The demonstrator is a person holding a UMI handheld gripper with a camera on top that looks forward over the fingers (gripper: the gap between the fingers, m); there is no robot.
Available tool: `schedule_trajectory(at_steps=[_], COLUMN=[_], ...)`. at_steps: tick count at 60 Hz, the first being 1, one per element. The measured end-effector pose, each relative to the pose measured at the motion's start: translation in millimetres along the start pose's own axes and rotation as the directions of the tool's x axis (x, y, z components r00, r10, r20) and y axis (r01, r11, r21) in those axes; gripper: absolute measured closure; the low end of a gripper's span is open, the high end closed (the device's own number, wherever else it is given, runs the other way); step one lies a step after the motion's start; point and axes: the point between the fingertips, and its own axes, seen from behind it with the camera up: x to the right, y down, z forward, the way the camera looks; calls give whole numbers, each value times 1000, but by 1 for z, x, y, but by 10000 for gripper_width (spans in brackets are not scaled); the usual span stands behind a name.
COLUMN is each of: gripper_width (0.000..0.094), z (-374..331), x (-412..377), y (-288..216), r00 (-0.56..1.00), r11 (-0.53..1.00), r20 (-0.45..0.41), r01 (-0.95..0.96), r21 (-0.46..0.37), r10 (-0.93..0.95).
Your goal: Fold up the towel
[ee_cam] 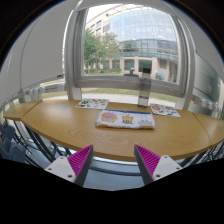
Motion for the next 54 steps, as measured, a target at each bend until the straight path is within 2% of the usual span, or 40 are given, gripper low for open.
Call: schedule_trajectory(at_steps=[7, 16, 23, 31, 41, 43, 52, 54], gripper_width=[106, 118, 186, 327, 605, 637, 902, 909], z=[56, 129, 186, 234, 256, 257, 258, 257], x=[-35, -59, -64, -55, -52, -53, -49, -42], y=[-21, -54, -79, -84, -63, -66, -62, -62], r00=[1000, 997, 991, 983, 978, 978, 975, 973], r11=[1000, 998, 995, 994, 980, 982, 977, 977], r20=[3, -42, -100, -177, -209, -210, -219, -228], r01=[-28, -63, -88, -60, -39, -20, -17, -18], r21=[-13, -30, -38, -86, -197, -190, -211, -212], r10=[28, 61, 83, 44, -3, -20, -30, -31])
